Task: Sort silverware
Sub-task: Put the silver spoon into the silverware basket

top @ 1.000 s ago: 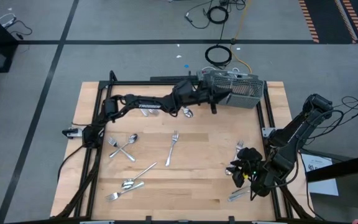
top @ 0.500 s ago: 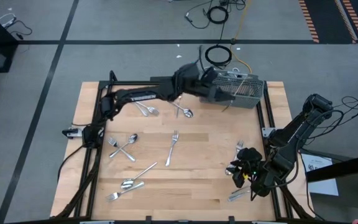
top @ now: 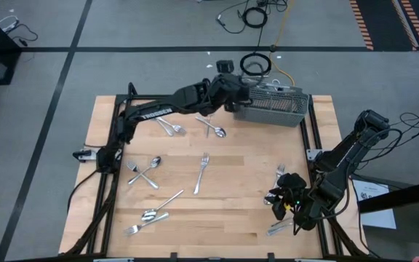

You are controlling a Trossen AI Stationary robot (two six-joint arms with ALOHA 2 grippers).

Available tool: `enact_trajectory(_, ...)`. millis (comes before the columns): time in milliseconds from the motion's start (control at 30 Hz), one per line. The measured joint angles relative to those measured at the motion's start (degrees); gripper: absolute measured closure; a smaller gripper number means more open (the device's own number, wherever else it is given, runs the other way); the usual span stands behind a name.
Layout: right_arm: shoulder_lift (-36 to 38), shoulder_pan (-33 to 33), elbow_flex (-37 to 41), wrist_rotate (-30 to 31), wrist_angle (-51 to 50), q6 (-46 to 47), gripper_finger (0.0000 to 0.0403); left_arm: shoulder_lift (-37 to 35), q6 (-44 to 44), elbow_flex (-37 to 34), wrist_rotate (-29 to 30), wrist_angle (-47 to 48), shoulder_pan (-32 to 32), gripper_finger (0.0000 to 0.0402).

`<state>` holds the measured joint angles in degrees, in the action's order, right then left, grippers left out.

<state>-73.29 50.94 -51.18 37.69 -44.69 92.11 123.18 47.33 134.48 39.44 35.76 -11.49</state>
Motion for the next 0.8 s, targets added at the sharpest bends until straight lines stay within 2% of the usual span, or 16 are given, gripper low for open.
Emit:
enact_trajectory(100,-0.01,0.01,-0.01,-0.01,-0.04,0.27,0.0241,1.70,16.79,-0.02,4.20,-0.84,-0.50,0.0392)
enact_trajectory(300,-0.01,0.02,0.00,0.00,0.65,3.30,0.0241,3.98,42.38,-0.04,4.48,-1.63,-1.50,0.0392)
enact_trajectory(467,-0.01,0.01,-0.01,0.00,2.21,3.52,0.0241,6.61,55.04,-0.11,3.82,-6.61,-1.99,0.0387)
enact_trajectory(600,-0.01,0.02,0.00,-0.28,3.05,5.05,0.0241,7.72,63.49,-0.09,-1.77,-12.76,-2.05,0.0384)
enact_trajectory(800,-0.01,0.00,-0.01,-2.98,5.21,7.55,0.0241,7.97,76.11,-0.09,-11.90,-15.98,-2.04,0.0382)
